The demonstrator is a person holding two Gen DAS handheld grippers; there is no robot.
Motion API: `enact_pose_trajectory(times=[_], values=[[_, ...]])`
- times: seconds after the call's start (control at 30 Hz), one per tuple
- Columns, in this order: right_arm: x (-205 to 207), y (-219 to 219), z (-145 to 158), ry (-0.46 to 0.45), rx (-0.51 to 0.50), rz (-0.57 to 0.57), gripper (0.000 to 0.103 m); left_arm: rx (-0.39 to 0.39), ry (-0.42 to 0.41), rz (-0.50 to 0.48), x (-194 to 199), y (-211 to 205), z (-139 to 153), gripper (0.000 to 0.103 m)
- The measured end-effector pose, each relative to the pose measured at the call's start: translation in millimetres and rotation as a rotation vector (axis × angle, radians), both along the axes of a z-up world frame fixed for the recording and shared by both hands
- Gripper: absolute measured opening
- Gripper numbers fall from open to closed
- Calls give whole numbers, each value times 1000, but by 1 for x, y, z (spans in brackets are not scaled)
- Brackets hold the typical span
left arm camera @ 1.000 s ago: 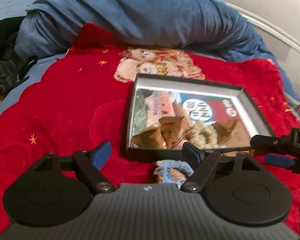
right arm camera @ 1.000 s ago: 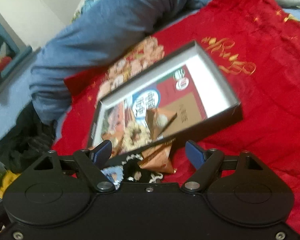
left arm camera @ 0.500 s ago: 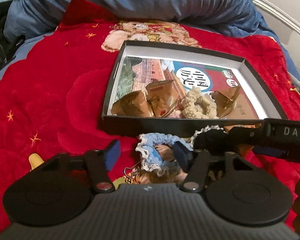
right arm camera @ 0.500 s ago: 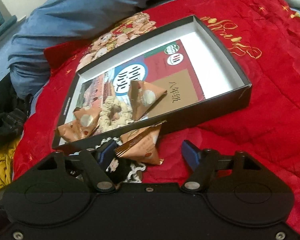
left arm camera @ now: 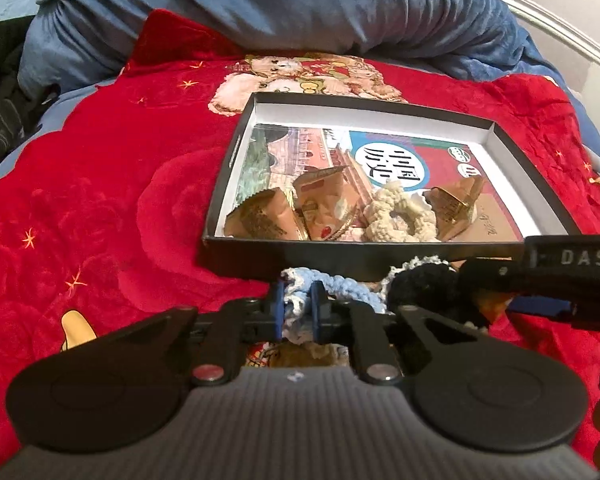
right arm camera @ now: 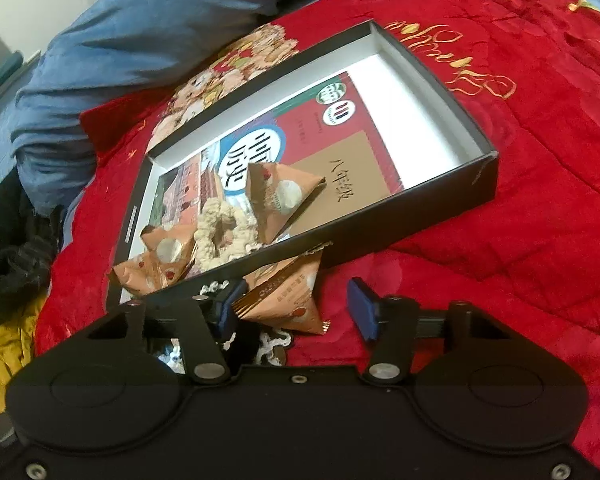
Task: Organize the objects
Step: 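Grasp the blue knitted tie with the left gripper while the right grasps a brown packet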
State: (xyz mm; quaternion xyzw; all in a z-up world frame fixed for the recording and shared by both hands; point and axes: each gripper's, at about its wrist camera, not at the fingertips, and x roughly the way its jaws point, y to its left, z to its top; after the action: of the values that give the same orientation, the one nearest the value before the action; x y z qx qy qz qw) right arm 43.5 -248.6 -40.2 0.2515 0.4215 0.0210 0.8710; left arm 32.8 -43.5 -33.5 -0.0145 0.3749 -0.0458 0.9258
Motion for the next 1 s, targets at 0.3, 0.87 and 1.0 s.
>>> enact_pose_trajectory(times=[0.3,0.87,1.0], values=[[3,3,-4,-3,36,16,38,-1,32,14,4,-1,-5,18],[-2,-9,2,-12,67,-31,33,-50,-7,43,0,4,6,13],[-4,-10,5,-23,65,-38,33,-88,-28,35,-2,8,12,13]])
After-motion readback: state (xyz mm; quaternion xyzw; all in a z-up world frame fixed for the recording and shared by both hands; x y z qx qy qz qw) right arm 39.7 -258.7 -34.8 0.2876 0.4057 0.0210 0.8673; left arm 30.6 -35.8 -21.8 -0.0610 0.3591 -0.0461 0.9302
